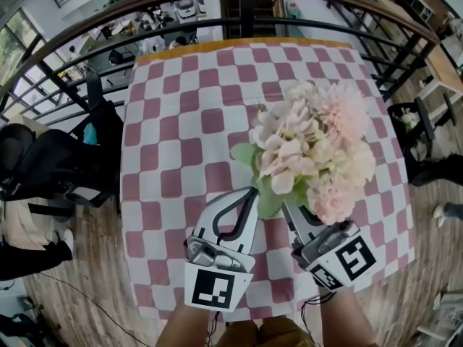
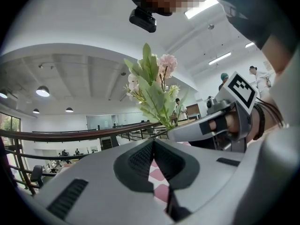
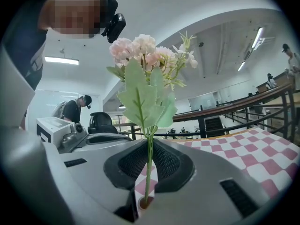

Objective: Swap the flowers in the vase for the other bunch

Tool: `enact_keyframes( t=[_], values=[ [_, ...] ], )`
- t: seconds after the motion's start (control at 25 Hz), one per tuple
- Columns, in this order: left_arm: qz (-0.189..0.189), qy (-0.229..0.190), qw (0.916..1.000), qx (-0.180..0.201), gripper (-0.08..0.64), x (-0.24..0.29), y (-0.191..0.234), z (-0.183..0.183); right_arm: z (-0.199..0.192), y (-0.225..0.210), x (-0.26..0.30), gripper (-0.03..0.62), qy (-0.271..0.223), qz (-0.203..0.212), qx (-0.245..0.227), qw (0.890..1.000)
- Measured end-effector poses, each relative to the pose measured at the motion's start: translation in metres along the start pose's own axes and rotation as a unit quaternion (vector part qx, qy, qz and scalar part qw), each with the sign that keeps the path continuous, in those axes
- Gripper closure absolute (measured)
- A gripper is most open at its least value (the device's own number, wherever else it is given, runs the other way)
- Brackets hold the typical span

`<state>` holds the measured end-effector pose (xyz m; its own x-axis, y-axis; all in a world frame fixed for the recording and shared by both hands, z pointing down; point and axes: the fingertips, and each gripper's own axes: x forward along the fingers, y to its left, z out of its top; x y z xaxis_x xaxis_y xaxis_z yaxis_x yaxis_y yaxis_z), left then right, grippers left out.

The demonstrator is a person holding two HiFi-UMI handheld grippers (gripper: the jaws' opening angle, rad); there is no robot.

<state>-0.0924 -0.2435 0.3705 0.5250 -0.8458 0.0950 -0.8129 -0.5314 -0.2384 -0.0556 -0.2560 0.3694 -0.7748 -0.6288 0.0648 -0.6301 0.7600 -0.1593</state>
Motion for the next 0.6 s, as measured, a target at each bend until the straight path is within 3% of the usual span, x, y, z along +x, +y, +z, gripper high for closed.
enact_keyframes(
  t=[0.6],
  values=[
    [-0.007, 0.01, 0.9999, -0.008, 0.552, 0.013, -0.002, -0.019, -0.024, -0.01, 0.001, 0.545, 0.008, -0.014, 0.006, 1.0]
  ],
)
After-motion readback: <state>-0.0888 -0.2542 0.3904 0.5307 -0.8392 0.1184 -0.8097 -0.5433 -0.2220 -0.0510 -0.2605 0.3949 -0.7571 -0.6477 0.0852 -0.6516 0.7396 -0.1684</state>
